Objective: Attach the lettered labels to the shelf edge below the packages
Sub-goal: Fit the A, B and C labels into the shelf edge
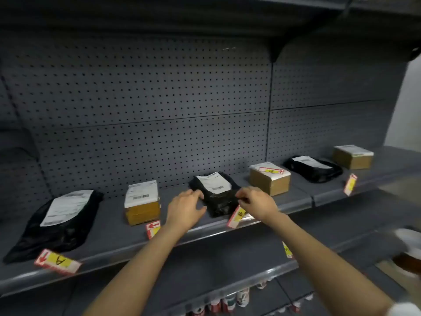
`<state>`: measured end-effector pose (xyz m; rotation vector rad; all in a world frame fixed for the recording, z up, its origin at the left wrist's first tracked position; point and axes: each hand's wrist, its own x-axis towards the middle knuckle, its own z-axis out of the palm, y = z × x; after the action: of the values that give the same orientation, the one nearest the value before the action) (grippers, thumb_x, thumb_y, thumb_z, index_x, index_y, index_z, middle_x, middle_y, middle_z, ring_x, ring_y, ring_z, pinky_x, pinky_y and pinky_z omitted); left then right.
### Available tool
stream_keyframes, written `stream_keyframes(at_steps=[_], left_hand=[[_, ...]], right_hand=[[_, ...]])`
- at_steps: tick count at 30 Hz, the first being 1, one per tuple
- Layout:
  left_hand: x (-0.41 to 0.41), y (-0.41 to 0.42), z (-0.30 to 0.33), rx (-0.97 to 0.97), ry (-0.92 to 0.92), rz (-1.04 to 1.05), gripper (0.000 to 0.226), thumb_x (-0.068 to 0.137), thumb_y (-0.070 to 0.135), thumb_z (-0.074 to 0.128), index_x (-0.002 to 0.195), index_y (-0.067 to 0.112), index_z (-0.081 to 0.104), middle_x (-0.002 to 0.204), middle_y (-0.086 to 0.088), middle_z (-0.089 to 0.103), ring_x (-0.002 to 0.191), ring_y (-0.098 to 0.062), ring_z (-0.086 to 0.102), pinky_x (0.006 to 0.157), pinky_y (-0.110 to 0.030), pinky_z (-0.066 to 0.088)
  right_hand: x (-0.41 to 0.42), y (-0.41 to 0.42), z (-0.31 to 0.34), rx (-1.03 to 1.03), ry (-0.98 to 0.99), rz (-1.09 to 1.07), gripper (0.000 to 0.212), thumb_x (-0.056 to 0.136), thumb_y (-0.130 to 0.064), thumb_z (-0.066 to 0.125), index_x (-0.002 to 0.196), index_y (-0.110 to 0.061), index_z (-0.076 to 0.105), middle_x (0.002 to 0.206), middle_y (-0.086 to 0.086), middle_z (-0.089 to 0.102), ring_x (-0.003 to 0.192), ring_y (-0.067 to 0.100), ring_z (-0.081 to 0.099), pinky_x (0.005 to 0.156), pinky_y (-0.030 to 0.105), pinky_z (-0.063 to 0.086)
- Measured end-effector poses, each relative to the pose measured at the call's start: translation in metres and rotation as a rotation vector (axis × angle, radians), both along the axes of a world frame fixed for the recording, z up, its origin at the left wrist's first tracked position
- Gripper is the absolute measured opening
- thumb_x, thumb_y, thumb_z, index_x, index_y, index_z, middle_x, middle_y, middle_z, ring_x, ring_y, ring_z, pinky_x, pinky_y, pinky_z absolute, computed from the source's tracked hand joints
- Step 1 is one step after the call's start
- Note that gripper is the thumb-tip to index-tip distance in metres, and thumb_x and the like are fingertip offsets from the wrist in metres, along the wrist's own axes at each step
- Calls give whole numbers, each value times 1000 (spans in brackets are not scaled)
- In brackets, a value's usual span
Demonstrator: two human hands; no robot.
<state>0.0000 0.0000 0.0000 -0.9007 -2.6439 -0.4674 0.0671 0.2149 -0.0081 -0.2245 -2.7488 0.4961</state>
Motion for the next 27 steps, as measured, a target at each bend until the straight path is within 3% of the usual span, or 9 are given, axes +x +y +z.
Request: stream_keyframes(at_steps=[3, 6, 9, 12, 17, 22, 27], left_hand=[[-7, 4, 0, 3, 8, -1, 31, 85, 38, 58, 113, 26, 54, 114, 0, 62, 107, -21, 57, 85, -37, 49], [-17, -10, 0, 0, -2, 38, 30, 85, 39, 58, 112, 25, 54, 113, 0, 63, 106, -21, 58, 85, -36, 50], [-26, -39, -1, 13, -5, 124, 31, 85, 42, 58, 110, 24, 55, 110, 0, 64, 102, -20, 59, 82, -36, 51], [-25, -73, -4, 0, -53, 223, 30, 83, 46, 59, 102, 22, 58, 102, -1, 66, 95, -19, 61, 76, -35, 52], [-16, -115, -11, 23, -293, 240, 28, 79, 55, 61, 81, 27, 63, 83, 6, 69, 78, -12, 62, 62, -27, 45], [-5, -121, -23, -84, -269, 250, 11, 85, 32, 60, 91, 24, 65, 97, -1, 72, 88, -20, 65, 72, -32, 49], [1, -127, -33, -191, -121, 266, 16, 91, 20, 48, 102, 24, 59, 104, -4, 70, 94, -26, 65, 76, -37, 50]], right_hand=[[-3, 13, 5, 14, -105, -35, 26, 85, -33, 62, 110, -24, 61, 114, 1, 63, 106, 21, 59, 86, 35, 50], [-11, 11, 4, 33, -248, 24, 11, 84, -29, 62, 93, -26, 66, 105, -2, 70, 98, 20, 63, 79, 33, 51], [-22, -7, 5, 21, -190, 106, 12, 84, -18, 55, 82, -25, 65, 97, -1, 71, 92, 21, 64, 76, 33, 50], [-40, -41, 22, -98, -38, 202, 9, 88, -21, 54, 85, -22, 63, 96, -2, 71, 90, 18, 63, 76, 33, 48], [-67, -110, 41, -106, 10, 418, 4, 89, -22, 58, 89, -21, 62, 96, -1, 71, 90, 16, 63, 75, 32, 47], [-70, -145, 22, -53, -8, 466, 2, 88, -24, 59, 88, -25, 60, 96, -3, 71, 89, 14, 64, 73, 30, 48], [-65, -154, 1, -5, -8, 472, 4, 89, -23, 58, 88, -27, 59, 97, -6, 70, 90, 13, 65, 75, 31, 51]])
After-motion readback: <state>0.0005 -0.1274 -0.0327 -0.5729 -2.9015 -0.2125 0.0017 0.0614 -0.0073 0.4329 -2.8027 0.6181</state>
